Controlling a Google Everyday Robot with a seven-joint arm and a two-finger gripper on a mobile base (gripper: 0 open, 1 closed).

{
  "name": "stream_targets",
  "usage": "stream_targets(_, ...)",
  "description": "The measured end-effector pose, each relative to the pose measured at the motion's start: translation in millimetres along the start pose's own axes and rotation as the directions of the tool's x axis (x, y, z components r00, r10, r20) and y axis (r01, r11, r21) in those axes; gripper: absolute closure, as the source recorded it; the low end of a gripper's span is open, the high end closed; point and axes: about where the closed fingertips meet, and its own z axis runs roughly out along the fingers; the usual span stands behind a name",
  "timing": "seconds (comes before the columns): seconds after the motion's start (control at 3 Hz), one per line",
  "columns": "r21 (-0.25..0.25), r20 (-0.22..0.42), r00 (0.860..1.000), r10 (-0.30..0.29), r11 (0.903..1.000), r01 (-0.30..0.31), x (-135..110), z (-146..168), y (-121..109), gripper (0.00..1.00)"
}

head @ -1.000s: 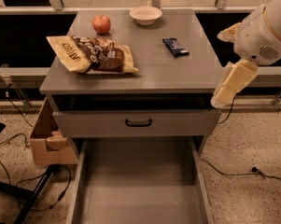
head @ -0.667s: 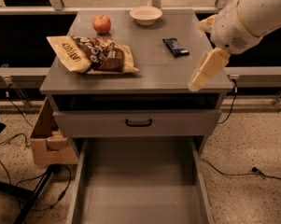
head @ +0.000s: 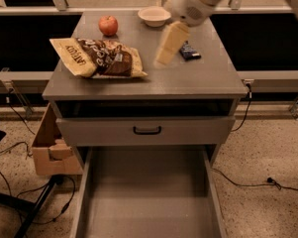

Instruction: Place brown chip bag into middle drawer

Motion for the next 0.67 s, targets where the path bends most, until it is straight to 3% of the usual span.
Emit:
stream_targets(0.33,-0.052,-0.062,0.997,-0.041,0.9979,0.038,-43.6,54.5,-14.5,0.0)
stream_targets(0.67,-0.101,-0.073,0.994,-0.084,0.9919,0.077,-81.1,107.5,-20.2,0.0)
